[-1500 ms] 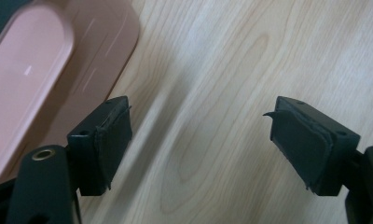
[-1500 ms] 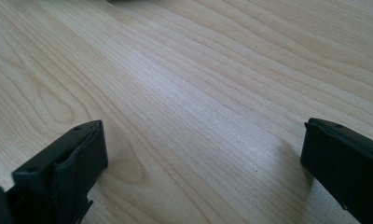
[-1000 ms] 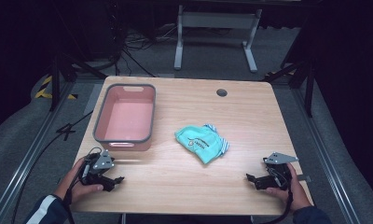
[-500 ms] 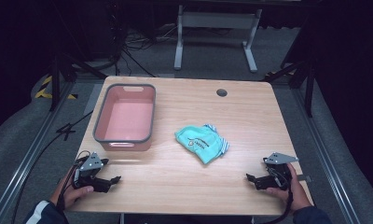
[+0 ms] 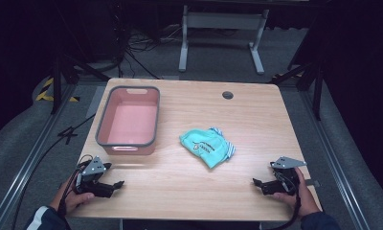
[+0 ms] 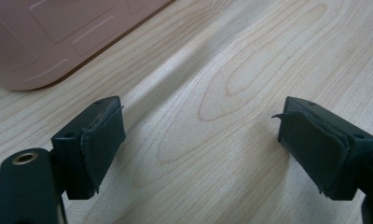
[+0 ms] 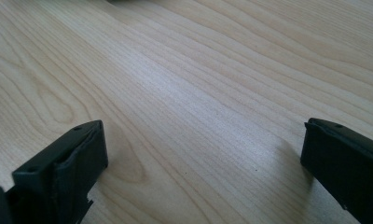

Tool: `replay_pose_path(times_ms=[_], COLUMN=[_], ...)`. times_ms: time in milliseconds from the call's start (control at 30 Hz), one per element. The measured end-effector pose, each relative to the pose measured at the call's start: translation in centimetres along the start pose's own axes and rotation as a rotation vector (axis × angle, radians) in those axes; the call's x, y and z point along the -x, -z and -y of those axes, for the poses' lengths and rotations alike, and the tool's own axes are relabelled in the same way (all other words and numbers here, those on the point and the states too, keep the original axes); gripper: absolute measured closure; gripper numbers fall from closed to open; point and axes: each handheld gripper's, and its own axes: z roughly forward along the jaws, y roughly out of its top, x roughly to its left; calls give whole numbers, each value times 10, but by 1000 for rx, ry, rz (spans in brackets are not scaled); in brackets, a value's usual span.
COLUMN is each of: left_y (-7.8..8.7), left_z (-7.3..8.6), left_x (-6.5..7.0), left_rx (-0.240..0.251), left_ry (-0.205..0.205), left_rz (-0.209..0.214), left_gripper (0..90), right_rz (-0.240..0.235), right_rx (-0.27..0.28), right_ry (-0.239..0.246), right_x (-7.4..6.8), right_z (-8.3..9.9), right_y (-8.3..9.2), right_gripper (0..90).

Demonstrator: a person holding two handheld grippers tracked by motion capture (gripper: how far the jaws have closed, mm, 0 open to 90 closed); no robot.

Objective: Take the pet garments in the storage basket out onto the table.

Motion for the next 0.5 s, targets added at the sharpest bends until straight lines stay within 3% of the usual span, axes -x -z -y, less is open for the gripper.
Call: replay_pose_path(times_ms=[500], left_y=[-1], left_z=[-2], left_x=[0], left_rx=[-4], left_ry=[-4], left_rz=[-1], left_gripper=[128], right_rz=[-1], right_rx=[0], right_ry=[1], right_x=[0], right_z=[0], right_y=[0], right_gripper=[6])
